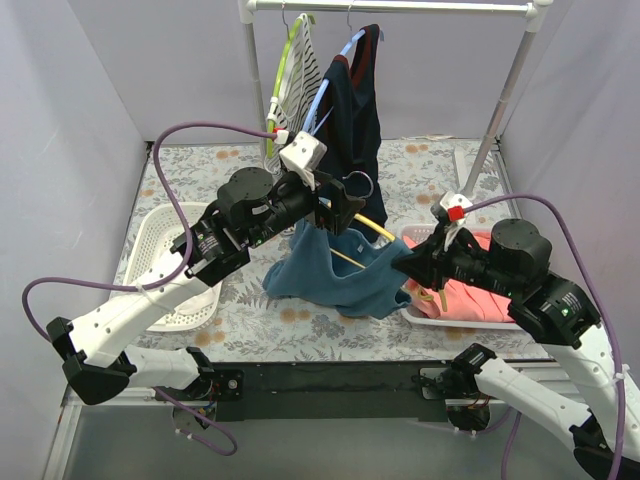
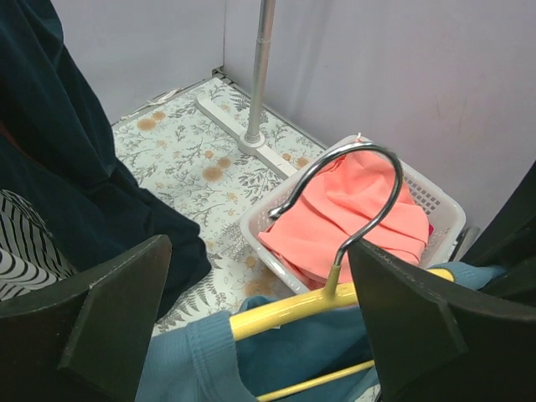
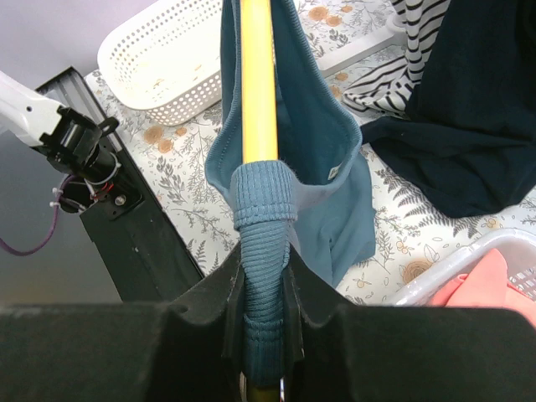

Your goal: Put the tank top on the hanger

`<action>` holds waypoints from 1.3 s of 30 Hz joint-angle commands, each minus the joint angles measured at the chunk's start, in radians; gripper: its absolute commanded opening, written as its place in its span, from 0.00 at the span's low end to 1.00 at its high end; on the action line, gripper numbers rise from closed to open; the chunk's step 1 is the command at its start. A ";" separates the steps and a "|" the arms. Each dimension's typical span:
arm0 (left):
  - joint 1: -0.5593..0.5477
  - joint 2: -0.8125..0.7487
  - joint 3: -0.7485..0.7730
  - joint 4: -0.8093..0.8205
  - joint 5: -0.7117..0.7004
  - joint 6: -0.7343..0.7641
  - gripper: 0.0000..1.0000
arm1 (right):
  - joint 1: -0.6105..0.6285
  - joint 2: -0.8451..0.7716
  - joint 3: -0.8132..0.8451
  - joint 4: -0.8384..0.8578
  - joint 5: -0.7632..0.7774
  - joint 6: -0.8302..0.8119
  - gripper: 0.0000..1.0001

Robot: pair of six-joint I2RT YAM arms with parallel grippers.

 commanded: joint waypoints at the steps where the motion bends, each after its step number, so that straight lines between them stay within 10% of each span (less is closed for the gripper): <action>1: 0.006 -0.048 0.014 0.035 -0.028 0.026 0.91 | 0.004 -0.060 0.010 -0.002 0.067 0.021 0.01; 12: 0.008 -0.116 0.021 0.012 -0.035 0.060 0.98 | 0.004 -0.106 0.041 -0.076 0.259 0.078 0.01; 24: 0.008 -0.177 0.032 -0.004 -0.060 0.034 0.98 | 0.004 0.173 0.464 -0.124 0.897 0.112 0.01; 39: 0.008 -0.209 0.040 -0.030 -0.061 0.015 0.98 | 0.004 0.412 0.694 0.099 1.033 -0.026 0.01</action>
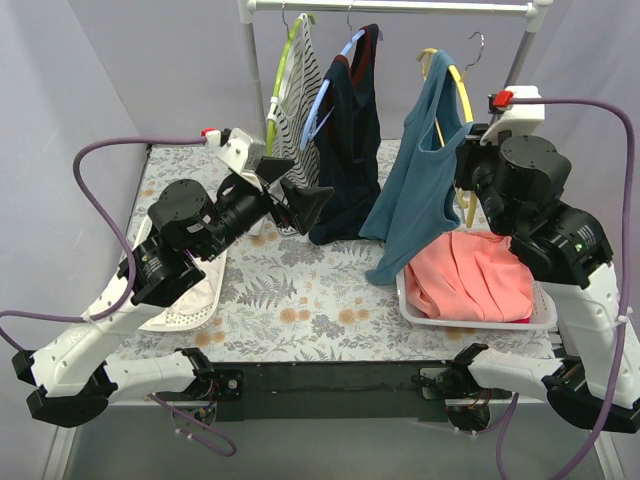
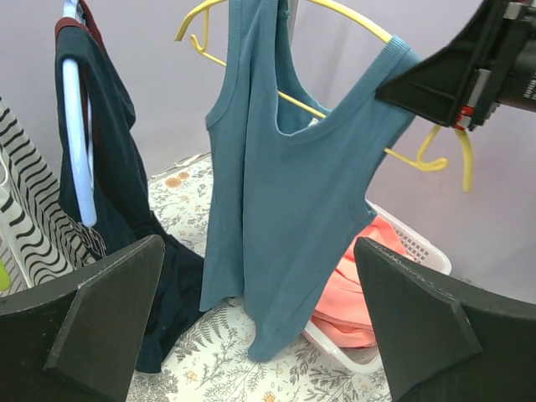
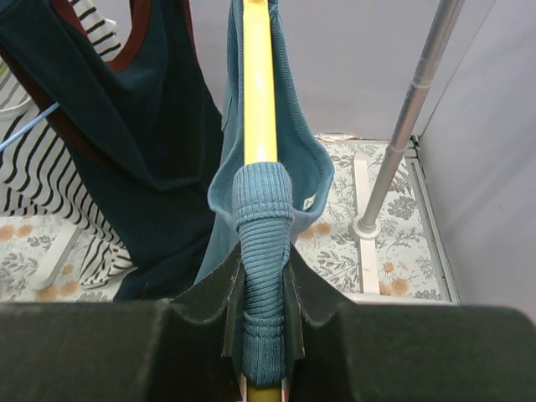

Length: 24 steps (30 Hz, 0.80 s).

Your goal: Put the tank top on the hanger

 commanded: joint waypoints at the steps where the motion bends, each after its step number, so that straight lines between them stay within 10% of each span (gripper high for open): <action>1: 0.003 -0.029 0.029 -0.024 -0.014 -0.006 0.98 | 0.003 0.046 0.085 0.217 0.064 -0.055 0.01; 24: 0.003 -0.064 -0.006 -0.036 -0.017 -0.012 0.98 | -0.196 0.310 0.238 0.328 -0.198 -0.121 0.01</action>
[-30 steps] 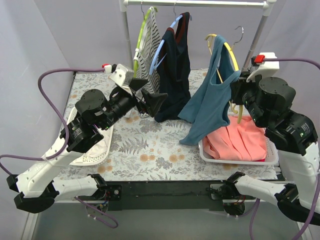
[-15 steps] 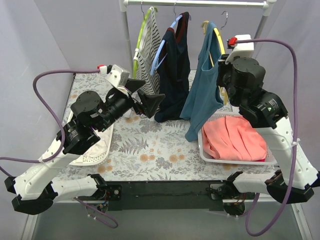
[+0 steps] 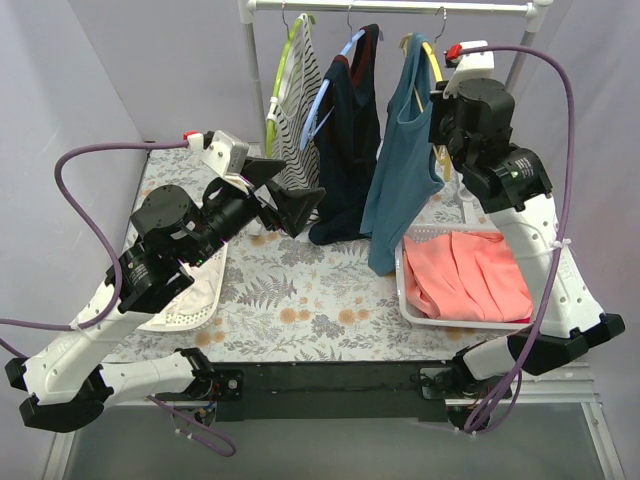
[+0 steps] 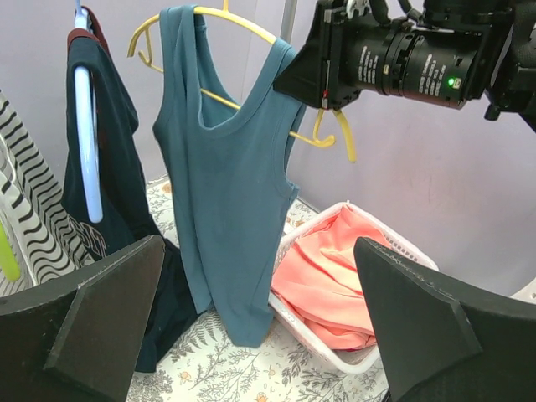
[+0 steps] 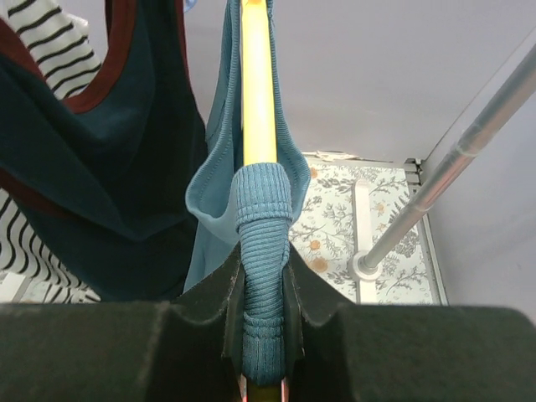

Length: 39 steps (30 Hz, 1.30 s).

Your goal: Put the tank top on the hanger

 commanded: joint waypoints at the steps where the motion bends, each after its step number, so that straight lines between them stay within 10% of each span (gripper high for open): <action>1: 0.003 -0.018 -0.005 -0.018 -0.013 0.011 0.98 | -0.040 0.000 0.114 0.186 -0.048 -0.026 0.01; 28: 0.003 -0.023 -0.045 -0.035 -0.019 -0.026 0.98 | -0.099 0.063 -0.033 0.304 -0.132 0.014 0.03; 39: 0.003 0.008 -0.126 -0.107 -0.079 -0.148 0.98 | -0.099 -0.127 -0.209 0.310 -0.223 0.100 0.63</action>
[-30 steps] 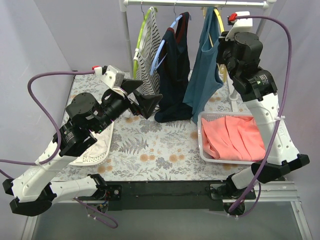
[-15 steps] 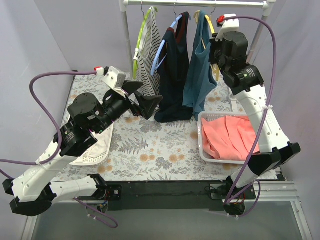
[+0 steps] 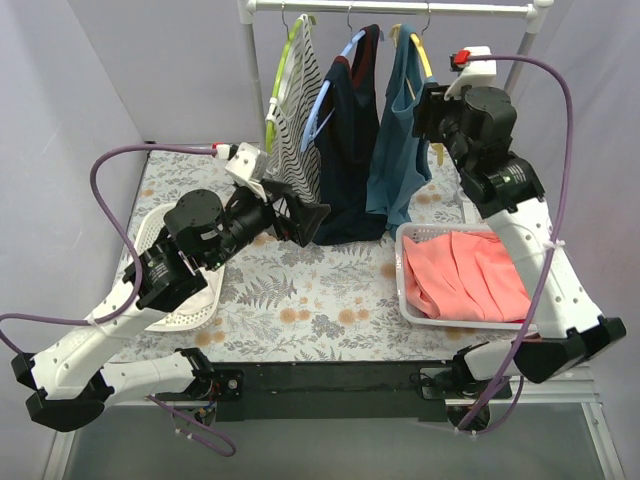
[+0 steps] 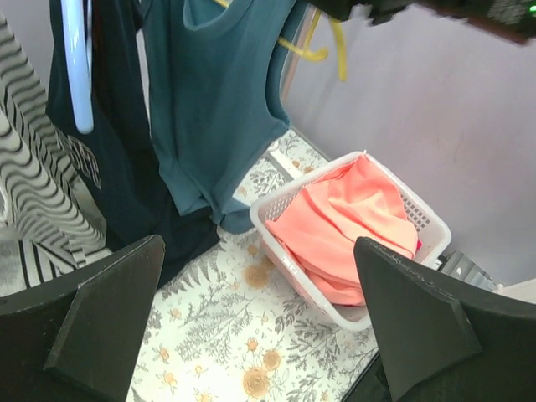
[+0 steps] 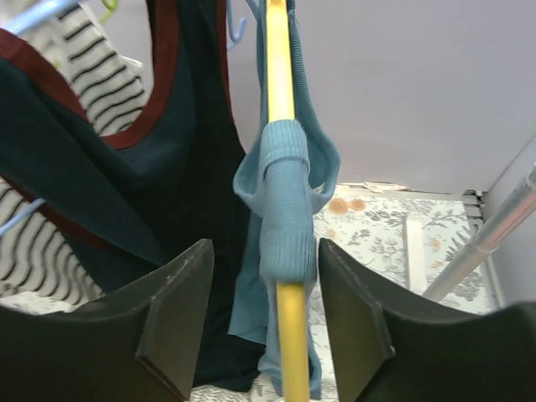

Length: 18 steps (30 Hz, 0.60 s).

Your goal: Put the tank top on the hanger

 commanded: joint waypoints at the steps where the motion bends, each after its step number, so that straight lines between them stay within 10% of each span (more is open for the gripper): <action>1: 0.001 0.006 -0.045 -0.051 -0.053 -0.081 0.98 | -0.004 -0.136 -0.070 0.068 -0.057 0.057 0.64; 18: 0.003 -0.086 -0.367 -0.069 -0.150 -0.388 0.98 | -0.004 -1.018 -1.087 0.129 -0.296 0.347 0.70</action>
